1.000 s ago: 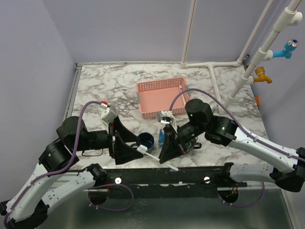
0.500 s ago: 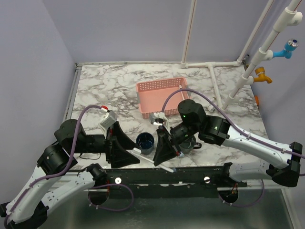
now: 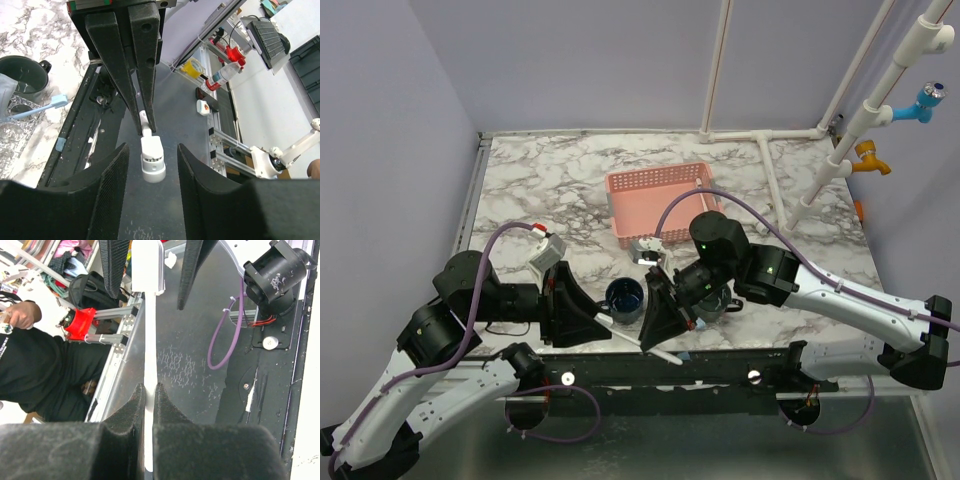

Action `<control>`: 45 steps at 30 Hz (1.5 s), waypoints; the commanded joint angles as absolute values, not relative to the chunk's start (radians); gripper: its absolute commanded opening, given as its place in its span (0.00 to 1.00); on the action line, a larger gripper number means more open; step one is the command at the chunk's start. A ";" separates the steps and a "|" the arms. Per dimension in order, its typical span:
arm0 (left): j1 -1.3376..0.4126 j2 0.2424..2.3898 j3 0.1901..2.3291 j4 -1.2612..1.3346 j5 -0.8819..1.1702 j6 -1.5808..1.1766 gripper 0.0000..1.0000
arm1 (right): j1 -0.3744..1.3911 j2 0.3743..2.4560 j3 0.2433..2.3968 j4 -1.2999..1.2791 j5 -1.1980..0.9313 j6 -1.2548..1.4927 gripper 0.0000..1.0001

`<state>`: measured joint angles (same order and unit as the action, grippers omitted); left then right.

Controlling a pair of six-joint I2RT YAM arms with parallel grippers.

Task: Prepare toiletry sets of a toothbrush and toothpaste on the tray

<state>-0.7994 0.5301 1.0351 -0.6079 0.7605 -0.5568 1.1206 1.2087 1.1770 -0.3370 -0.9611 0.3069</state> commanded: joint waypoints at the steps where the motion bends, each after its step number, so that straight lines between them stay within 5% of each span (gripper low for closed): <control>1: -0.795 0.517 1.027 -0.592 0.791 -0.541 0.41 | 1.132 1.203 1.190 -0.311 -0.945 0.321 0.00; 9: -0.795 0.511 1.023 -0.593 0.786 -0.537 0.24 | 1.134 1.200 1.175 -0.307 -0.940 0.324 0.00; 12: -0.795 0.513 1.021 -0.599 0.779 -0.534 0.00 | 1.134 1.199 1.167 -0.308 -0.935 0.325 0.00; 16: -0.795 0.518 1.009 -0.595 0.771 -0.534 0.00 | 1.135 1.192 1.149 -0.315 -0.910 0.323 0.03; 20: -0.795 0.515 1.006 -0.607 0.743 -0.523 0.00 | 1.135 1.176 1.129 -0.320 -0.862 0.326 0.36; 26: -0.795 0.515 1.021 -0.655 0.704 -0.491 0.00 | 1.134 1.137 1.130 -0.360 -0.698 0.315 0.56; 45: -1.061 0.640 1.077 -0.830 0.125 -0.465 0.00 | 1.134 1.073 1.165 -0.519 0.112 0.362 0.59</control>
<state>-0.9909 0.6014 1.0649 -0.8047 0.3592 -0.4690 1.1267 1.0916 1.1530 -0.4740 -0.1333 0.3286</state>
